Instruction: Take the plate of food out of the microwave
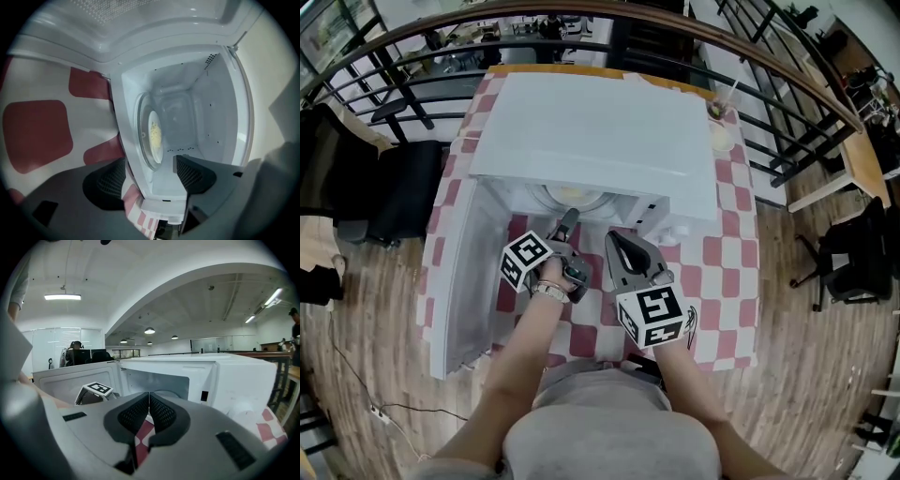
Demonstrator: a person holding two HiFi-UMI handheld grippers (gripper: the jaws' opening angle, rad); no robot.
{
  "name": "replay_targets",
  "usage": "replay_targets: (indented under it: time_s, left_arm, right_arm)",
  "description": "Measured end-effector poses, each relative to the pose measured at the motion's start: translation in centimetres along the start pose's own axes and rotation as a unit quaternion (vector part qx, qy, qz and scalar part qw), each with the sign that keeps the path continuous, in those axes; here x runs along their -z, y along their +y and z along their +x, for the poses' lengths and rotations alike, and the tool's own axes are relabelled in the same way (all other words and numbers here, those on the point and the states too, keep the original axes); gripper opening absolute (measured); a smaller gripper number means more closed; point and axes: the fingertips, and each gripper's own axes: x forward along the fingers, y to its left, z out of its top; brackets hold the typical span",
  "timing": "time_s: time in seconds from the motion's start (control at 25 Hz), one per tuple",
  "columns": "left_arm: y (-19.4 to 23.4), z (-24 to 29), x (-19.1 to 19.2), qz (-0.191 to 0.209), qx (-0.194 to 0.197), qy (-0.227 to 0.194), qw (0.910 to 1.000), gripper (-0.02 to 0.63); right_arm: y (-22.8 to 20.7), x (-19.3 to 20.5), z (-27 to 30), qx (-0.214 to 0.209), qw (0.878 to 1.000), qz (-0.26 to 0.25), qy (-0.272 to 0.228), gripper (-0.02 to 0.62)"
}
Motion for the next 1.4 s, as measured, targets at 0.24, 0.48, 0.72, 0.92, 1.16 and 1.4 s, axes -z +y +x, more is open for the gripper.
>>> replay_targets:
  time_s: [0.24, 0.48, 0.72, 0.92, 1.16, 1.4]
  left_arm:
    - [1.4, 2.1, -0.2, -0.044, -0.013, -0.002, 0.9990, 0.341]
    - [2.3, 3.3, -0.7, -0.058, -0.029, -0.011, 0.9978, 0.342]
    - [3.0, 4.4, -1.2, -0.077, -0.051, -0.029, 0.9953, 0.342]
    - [2.9, 5.0, -1.4, -0.085, -0.049, -0.038, 0.9945, 0.342]
    - [3.8, 4.9, -1.3, -0.087, -0.084, -0.041, 0.9918, 0.313]
    - [3.9, 4.6, -1.4, -0.086, -0.091, -0.045, 0.9911, 0.310]
  right_arm:
    - [-0.3, 0.9, 0.7, -0.004, 1.000, 0.006, 0.010, 0.026]
    - [-0.7, 1.6, 1.5, -0.005, 1.000, 0.009, 0.020, 0.026]
    - [-1.3, 2.1, 1.9, -0.001, 1.000, 0.013, 0.028, 0.026]
    - [-1.7, 2.4, 1.8, 0.004, 0.999, 0.015, 0.031, 0.026]
    - [-1.7, 2.6, 1.5, 0.011, 0.999, 0.016, 0.030, 0.026]
    - [-1.9, 2.6, 0.7, 0.019, 0.999, 0.017, 0.029, 0.026]
